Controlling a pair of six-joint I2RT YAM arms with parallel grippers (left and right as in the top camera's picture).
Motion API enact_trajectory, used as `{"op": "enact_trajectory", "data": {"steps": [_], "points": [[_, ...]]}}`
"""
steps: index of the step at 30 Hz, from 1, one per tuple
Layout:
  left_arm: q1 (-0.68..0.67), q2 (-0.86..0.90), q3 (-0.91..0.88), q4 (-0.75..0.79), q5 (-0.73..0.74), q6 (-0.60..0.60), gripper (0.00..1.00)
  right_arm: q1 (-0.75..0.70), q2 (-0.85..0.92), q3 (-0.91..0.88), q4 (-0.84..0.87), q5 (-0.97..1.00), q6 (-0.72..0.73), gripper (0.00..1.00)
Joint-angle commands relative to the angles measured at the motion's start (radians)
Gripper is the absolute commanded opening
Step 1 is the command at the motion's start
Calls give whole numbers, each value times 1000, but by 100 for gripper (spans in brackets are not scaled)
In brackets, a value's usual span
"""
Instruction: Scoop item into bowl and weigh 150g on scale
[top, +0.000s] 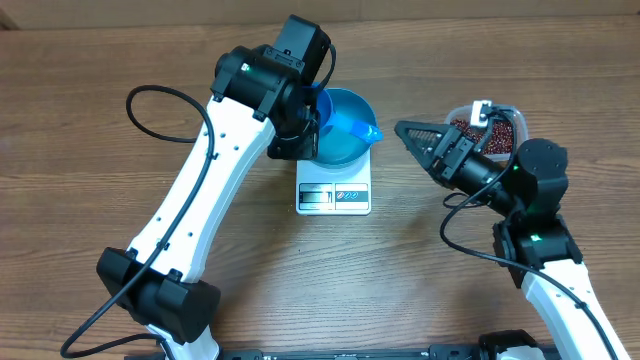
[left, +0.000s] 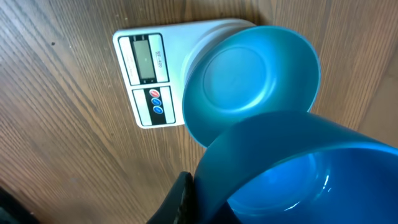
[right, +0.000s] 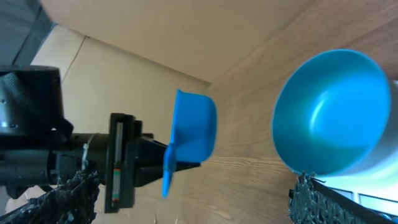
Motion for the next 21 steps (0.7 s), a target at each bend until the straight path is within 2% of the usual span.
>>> {"op": "enact_trajectory", "data": {"steps": [1, 10, 17, 21], "points": [[-5, -15, 16, -3, 3, -24, 5, 14, -1, 26, 31, 49, 25, 100], [-19, -15, 16, -2, 48, -67, 5, 56, -1, 26, 41, 86, 45, 100], [-67, -15, 15, 1, 10, -92, 5, 117, 0, 26, 49, 158, 45, 100], [-84, -15, 15, 2, 2, -97, 5, 138, 0, 26, 51, 194, 45, 93]]}}
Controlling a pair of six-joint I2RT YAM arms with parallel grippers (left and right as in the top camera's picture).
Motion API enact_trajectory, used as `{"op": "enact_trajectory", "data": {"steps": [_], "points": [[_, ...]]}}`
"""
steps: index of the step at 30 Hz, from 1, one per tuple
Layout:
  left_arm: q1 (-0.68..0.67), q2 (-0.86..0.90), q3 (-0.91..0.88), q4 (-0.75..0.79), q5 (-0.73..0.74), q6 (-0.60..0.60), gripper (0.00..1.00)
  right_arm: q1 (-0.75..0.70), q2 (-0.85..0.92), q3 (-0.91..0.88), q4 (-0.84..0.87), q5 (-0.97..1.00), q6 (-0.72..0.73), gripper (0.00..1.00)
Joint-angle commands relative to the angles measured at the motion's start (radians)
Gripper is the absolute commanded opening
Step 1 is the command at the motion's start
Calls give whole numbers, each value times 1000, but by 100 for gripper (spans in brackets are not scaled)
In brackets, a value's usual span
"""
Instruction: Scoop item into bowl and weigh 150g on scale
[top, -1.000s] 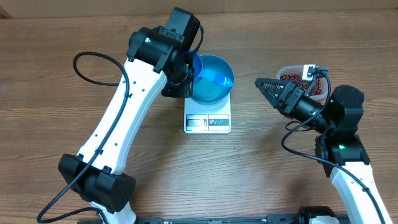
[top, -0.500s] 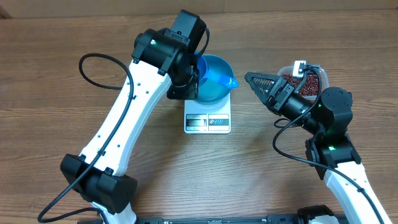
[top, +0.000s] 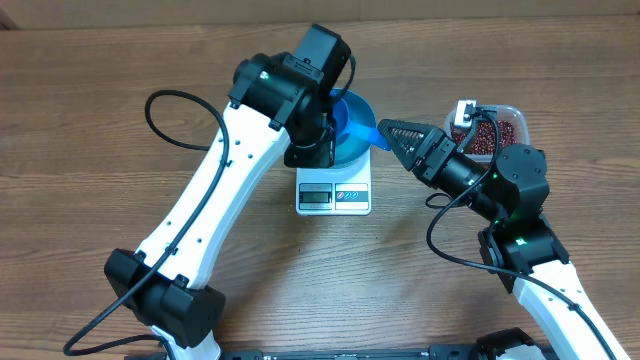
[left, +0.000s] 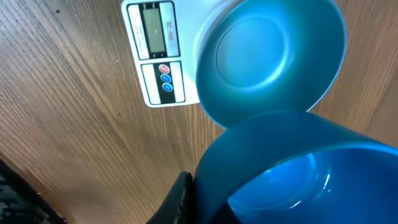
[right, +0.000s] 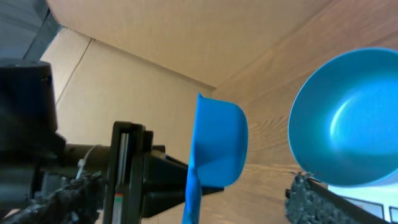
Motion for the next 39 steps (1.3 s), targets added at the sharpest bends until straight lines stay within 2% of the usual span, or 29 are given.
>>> {"op": "enact_trajectory", "data": {"steps": [1, 13, 16, 24, 33, 39], "points": [[-15, -15, 15, 2, -23, -39, 5, 19, 0, 26, 10, 57, 3, 91], [-40, -13, 15, 55, -22, -39, 4, 29, 1, 26, 10, 67, 3, 63], [-50, -6, 15, 69, -22, -39, 5, 30, 6, 26, 10, 67, 3, 50], [-63, 29, 15, 82, -2, -39, 5, 30, 36, 26, 10, 64, 3, 45], [-63, 29, 15, 80, -2, -39, 5, 30, 41, 26, 16, 84, 0, 45], [-63, 29, 15, 99, -3, -39, 4, 30, 41, 26, 45, 84, 4, 38]]}}
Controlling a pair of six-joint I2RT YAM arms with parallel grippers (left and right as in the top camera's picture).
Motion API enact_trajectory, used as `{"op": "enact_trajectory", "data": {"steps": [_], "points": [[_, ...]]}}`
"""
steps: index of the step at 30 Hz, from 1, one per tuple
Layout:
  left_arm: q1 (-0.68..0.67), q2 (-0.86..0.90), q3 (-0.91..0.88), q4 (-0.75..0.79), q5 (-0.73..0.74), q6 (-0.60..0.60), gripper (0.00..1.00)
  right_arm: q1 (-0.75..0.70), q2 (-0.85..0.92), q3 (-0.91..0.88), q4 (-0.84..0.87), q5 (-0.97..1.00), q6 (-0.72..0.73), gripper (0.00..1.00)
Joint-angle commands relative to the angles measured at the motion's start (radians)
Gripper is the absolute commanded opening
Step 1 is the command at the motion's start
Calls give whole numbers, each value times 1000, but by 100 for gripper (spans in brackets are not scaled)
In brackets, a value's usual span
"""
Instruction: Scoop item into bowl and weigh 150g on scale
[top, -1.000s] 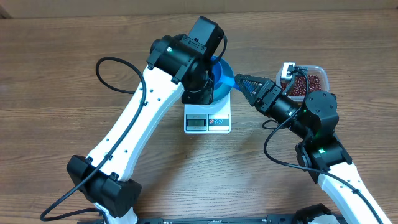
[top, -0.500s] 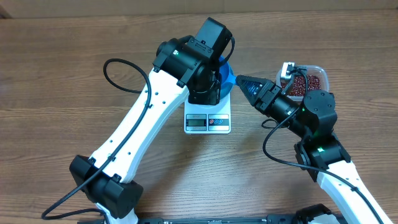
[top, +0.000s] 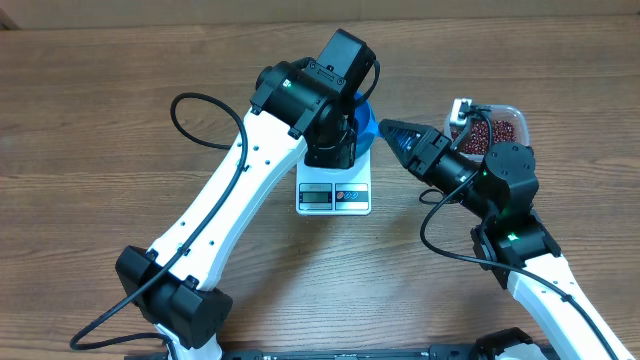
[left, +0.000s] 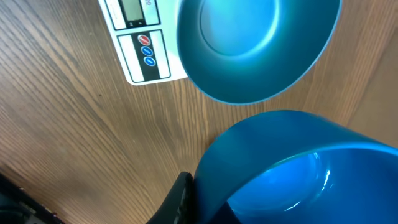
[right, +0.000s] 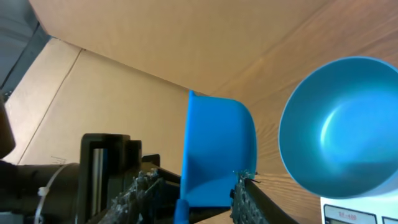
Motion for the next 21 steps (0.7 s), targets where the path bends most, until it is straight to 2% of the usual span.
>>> {"op": "enact_trajectory", "data": {"steps": [1, 13, 21], "points": [[-3, 13, 15, 9, 0, -14, 4, 5, 0, 26, 14, 14, 2, 37], [6, 13, 15, 13, -4, -14, 4, 5, 0, 26, 49, 14, 6, 16], [6, 13, 15, 13, -5, -14, 4, 5, 0, 26, 57, 13, 8, 11]]}}
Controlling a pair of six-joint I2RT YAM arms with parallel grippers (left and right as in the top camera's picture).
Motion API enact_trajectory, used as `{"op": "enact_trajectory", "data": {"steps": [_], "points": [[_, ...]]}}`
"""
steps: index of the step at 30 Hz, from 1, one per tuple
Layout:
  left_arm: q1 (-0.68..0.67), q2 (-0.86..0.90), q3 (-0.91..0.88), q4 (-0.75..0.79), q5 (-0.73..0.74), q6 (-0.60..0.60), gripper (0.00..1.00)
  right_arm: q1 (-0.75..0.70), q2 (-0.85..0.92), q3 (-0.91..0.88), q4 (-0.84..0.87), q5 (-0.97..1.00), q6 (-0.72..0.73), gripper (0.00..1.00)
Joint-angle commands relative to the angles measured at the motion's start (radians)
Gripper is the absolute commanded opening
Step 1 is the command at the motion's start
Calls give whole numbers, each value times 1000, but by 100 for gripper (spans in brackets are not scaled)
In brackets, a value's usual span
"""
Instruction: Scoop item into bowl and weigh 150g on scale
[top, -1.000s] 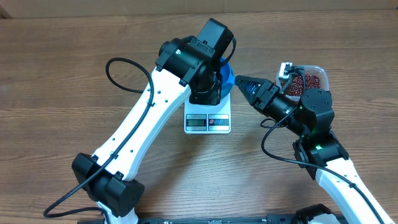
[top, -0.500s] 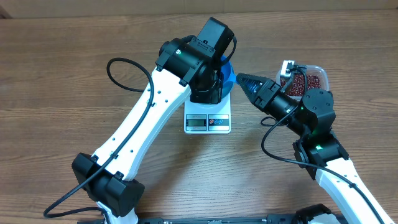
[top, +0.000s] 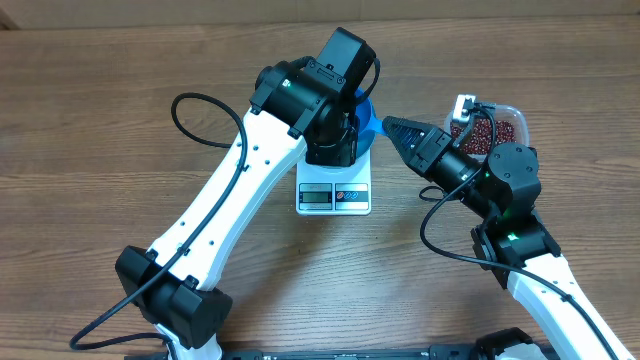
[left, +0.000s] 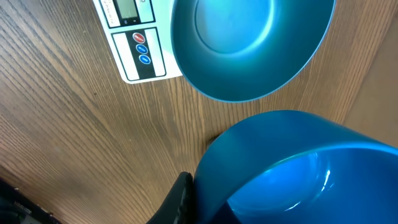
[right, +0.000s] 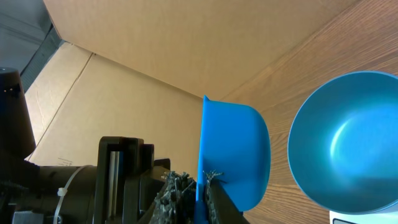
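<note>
An empty blue bowl (left: 249, 43) stands on the white scale (left: 134, 37). A blue scoop (right: 236, 155) hangs beside the bowl, and it fills the foreground of the left wrist view (left: 292, 168). My left gripper (left: 208, 202) is shut on the scoop, with one finger (left: 180, 199) pressed against its side. My right gripper (right: 202, 183) has come in from the right and is shut on the scoop's thin edge. In the overhead view the right gripper (top: 390, 127) meets the left wrist by the bowl. The scoop looks empty.
A clear tub of red beans (top: 495, 128) stands at the back right, behind the right arm. The scale (top: 335, 195) sits mid-table with its display facing the front. The left arm (top: 250, 190) crosses the table from the lower left.
My right gripper's fingers stood wide on either side of the scoop and are now shut on its edge. The left gripper still holds the scoop and has hardly moved.
First my left gripper held the scoop over the bowl while my right gripper stood open near the bean tub. The two then stood closer, with the scoop to the right of the bowl. The right fingers were spread around the scoop and are now shut on it.
</note>
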Motion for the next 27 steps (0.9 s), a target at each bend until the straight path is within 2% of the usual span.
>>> {"op": "enact_trajectory", "data": {"steps": [1, 16, 27], "points": [[5, 13, 15, 0, -5, -14, 5, 5, 0, 26, 12, 0, 1, 11], [5, 14, 15, 1, -24, -14, 5, 5, 0, 26, 2, -17, 0, 4], [4, 14, 15, 2, -27, -14, 4, 5, 0, 26, 1, -24, -3, 4]]}}
